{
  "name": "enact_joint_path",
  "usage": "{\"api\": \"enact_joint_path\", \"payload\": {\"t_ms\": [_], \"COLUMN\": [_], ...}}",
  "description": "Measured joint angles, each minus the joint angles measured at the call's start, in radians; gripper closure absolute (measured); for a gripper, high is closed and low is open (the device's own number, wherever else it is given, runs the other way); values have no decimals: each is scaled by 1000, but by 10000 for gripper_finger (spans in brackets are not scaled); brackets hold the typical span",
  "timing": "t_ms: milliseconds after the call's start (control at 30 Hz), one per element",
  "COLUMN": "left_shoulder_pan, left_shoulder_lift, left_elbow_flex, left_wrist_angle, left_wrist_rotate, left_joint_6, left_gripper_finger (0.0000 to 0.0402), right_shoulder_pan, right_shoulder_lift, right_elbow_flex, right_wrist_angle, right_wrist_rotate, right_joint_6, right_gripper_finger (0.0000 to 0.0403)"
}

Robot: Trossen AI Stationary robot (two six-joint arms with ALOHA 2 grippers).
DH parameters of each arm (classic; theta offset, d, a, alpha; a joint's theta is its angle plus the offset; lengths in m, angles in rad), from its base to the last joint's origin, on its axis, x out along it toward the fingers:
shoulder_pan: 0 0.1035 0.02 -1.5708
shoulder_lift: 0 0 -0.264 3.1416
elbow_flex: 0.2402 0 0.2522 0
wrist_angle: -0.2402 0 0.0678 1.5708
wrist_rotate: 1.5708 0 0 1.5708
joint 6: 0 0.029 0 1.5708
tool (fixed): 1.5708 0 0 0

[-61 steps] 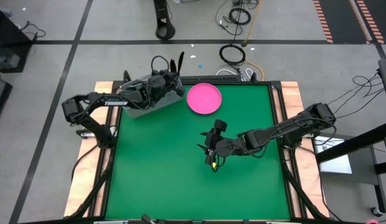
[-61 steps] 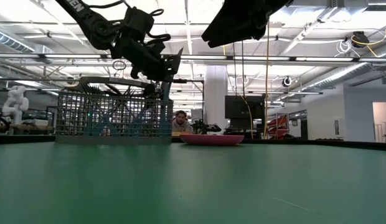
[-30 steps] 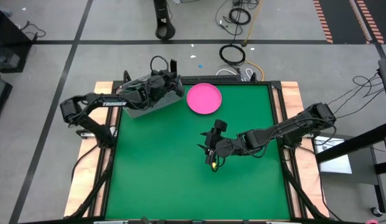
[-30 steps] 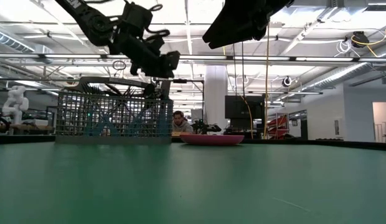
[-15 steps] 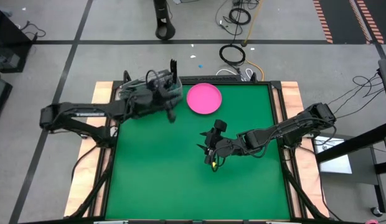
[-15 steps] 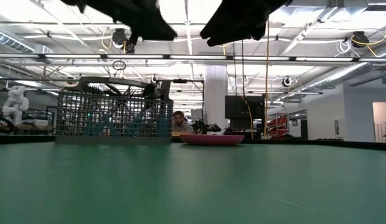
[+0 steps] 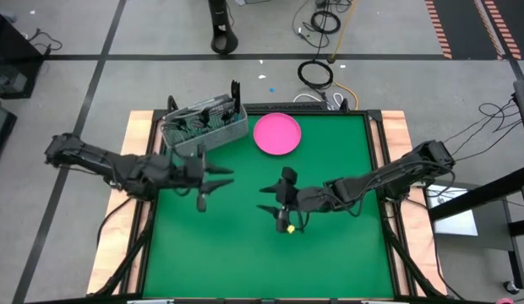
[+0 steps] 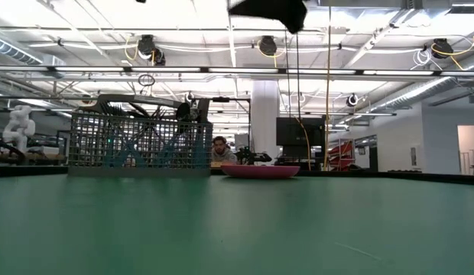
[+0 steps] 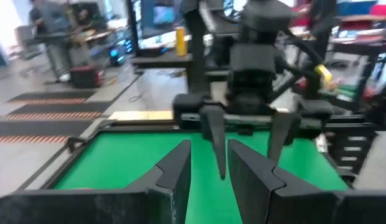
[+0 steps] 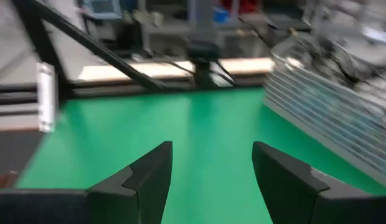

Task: Sort silverware
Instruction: Return to Home Position

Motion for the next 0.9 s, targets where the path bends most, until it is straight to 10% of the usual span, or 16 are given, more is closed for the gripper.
{"api": "enact_joint_path", "payload": {"t_ms": [267, 600, 900], "left_shoulder_pan": [-105, -159, -162], "left_shoulder_lift": [-131, -387, -555], "left_elbow_flex": [-223, -358, -513], "left_wrist_angle": [139, 135, 206], "left_wrist_rotate": [-179, -122, -73], "left_joint_6": [-3, -1, -5], "left_gripper_finger": [294, 294, 294], "right_shoulder_pan": [0, -3, -54], "right_shoulder_lift": [-31, -212, -479], "right_elbow_flex": [0, -5, -421], "right_wrist_angle": [83, -148, 199], "right_wrist_rotate": [-86, -85, -82], "right_joint_6": [-99, -159, -112], "right_gripper_finger": [193, 193, 193]}}
